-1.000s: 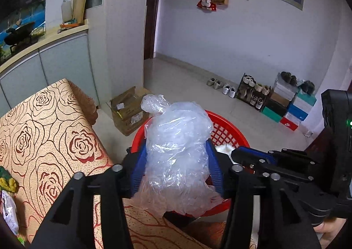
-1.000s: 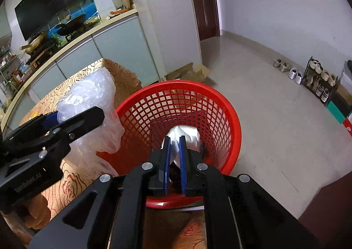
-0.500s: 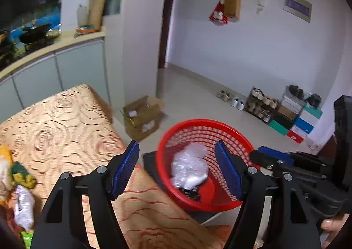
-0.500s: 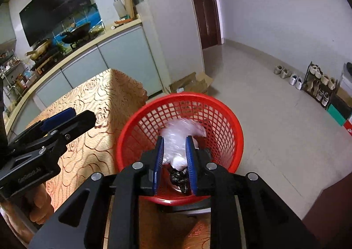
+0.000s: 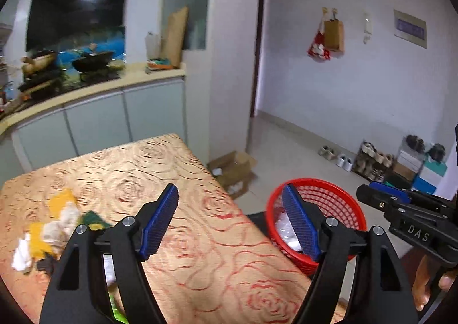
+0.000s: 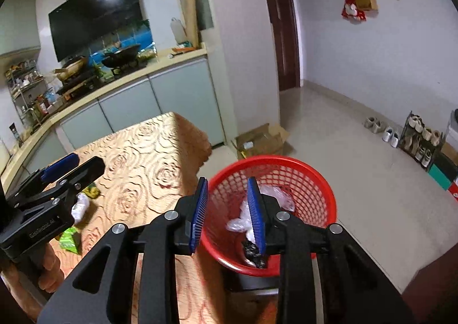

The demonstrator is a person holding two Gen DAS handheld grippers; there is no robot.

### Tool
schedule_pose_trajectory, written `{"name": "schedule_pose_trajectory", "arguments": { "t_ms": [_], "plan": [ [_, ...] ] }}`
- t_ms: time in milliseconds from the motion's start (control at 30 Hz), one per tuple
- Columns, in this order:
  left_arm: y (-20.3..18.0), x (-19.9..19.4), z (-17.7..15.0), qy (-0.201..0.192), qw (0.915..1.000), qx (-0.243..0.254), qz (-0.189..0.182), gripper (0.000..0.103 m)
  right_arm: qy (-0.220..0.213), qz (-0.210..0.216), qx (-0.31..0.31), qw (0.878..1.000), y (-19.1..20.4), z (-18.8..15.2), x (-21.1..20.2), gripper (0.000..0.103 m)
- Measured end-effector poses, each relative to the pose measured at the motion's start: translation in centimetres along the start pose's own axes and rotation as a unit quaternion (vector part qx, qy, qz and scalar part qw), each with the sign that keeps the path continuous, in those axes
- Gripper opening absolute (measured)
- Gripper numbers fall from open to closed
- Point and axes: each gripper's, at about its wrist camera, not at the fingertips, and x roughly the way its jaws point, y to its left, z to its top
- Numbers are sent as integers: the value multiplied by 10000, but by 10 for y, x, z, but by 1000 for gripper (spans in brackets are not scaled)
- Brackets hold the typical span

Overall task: Collect trash
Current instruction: 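Carry both items to the red basket and open both tools to drop them, then move both open tools back over the remaining trash on the table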

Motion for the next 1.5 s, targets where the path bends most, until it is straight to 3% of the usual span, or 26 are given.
{"name": "schedule_pose_trajectory", "arguments": {
  "t_ms": [67, 200, 400, 633, 833, 967, 1267, 1500],
  "plan": [
    [12, -13, -1, -96, 9998, -92, 165, 75, -46, 57, -58, 10000, 7, 2, -2, 32],
    [42, -36, -5, -219, 9977, -326, 559, 78, -220, 163, -221, 9994, 28, 5, -6, 51],
    [91, -77, -15, -408, 9870, -518, 1464, 83, -356, 413, -478, 9974, 62, 7, -8, 66],
    [156, -124, -30, -531, 9628, -1034, 2438, 83, -372, 809, -743, 9932, 100, 11, -5, 68],
    [193, -149, -45, -525, 9438, -1264, 3009, 83, -359, 1056, -973, 9890, 133, 11, -3, 68],
    [205, -152, -55, -435, 9429, -1368, 3005, 83, -290, 1198, -1087, 9864, 151, 9, 4, 68],
    [186, -107, -70, 77, 9618, -1300, 2406, 83, -45, 1299, -1265, 9834, 181, 2, 26, 68],
    [181, -58, -79, 569, 9670, -1476, 1996, 83, 86, 1254, -1275, 9838, 184, 1, 38, 68]
  ]
}}
